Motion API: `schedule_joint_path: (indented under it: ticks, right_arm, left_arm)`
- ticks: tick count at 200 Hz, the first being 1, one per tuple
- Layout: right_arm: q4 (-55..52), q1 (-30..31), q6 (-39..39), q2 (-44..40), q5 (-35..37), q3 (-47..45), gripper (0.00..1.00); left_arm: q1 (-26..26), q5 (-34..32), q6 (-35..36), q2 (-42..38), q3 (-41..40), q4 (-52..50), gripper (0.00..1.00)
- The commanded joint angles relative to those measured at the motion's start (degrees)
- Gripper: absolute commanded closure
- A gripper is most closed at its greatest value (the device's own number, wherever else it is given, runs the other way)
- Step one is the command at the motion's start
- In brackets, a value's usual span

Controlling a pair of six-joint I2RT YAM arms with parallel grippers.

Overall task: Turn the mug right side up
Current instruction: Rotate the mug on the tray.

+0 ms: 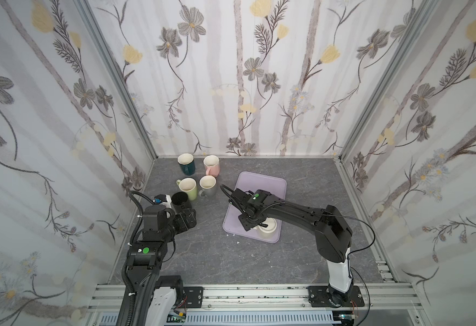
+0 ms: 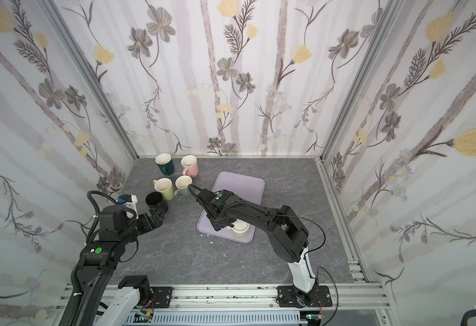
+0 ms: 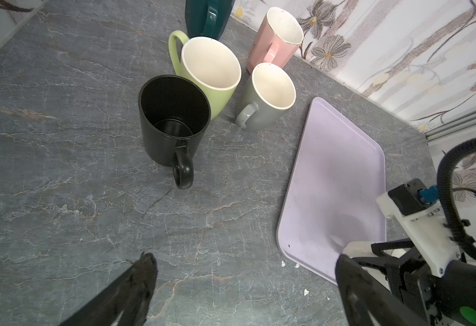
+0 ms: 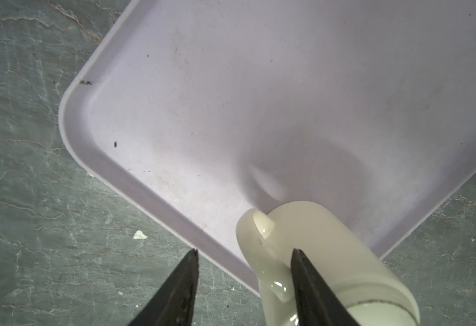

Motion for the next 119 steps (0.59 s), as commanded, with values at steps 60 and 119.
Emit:
schedule_joint_path:
  ticks: [60, 119]
  right_arm:
    - [3.99, 2.17, 3.85, -5.36, -0.65, -7.16, 0.49]
    - [5.18, 3.33, 6.01, -9.02, -0.42, -12.49, 0.5]
  left_arm:
    - [0.09, 0.63, -0.27, -0.01, -0.2, 2.04, 0.0]
    - [0.07, 0.79, -0.27, 0.03, -0.25, 2.21, 0.0]
